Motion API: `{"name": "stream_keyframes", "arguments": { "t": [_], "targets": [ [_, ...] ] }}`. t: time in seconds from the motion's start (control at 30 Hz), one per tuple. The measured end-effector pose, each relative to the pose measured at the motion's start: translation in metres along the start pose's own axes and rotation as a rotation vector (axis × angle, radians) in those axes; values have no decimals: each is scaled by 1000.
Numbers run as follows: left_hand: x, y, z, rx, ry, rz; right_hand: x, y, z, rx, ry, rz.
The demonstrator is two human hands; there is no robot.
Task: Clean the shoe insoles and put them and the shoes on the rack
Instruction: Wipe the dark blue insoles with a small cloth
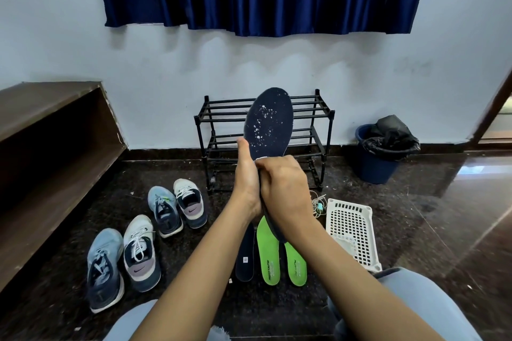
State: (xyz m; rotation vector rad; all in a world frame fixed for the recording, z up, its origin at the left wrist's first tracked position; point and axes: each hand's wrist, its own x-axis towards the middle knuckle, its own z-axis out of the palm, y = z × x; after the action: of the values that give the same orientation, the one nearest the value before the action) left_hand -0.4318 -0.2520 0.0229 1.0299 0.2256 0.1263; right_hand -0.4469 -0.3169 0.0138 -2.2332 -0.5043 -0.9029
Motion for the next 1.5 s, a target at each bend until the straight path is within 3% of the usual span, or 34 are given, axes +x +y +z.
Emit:
{"name": "stream_keyframes", "arguments": {
  "t": [0.27,1.0,1.27,1.5],
  "targets": [
    [-11,-3,8,61,-55,-25,11,6,-8,8,78,26],
    [0,2,6,2,38,-25,6,4,-8,52,-2,36],
    [-7,-1,11,-45,-142,-132,16,13,-15,75,60,57],
    [-2,-4,5,-77,-136,-127,14,8,-13,91,51,33]
  ]
}}
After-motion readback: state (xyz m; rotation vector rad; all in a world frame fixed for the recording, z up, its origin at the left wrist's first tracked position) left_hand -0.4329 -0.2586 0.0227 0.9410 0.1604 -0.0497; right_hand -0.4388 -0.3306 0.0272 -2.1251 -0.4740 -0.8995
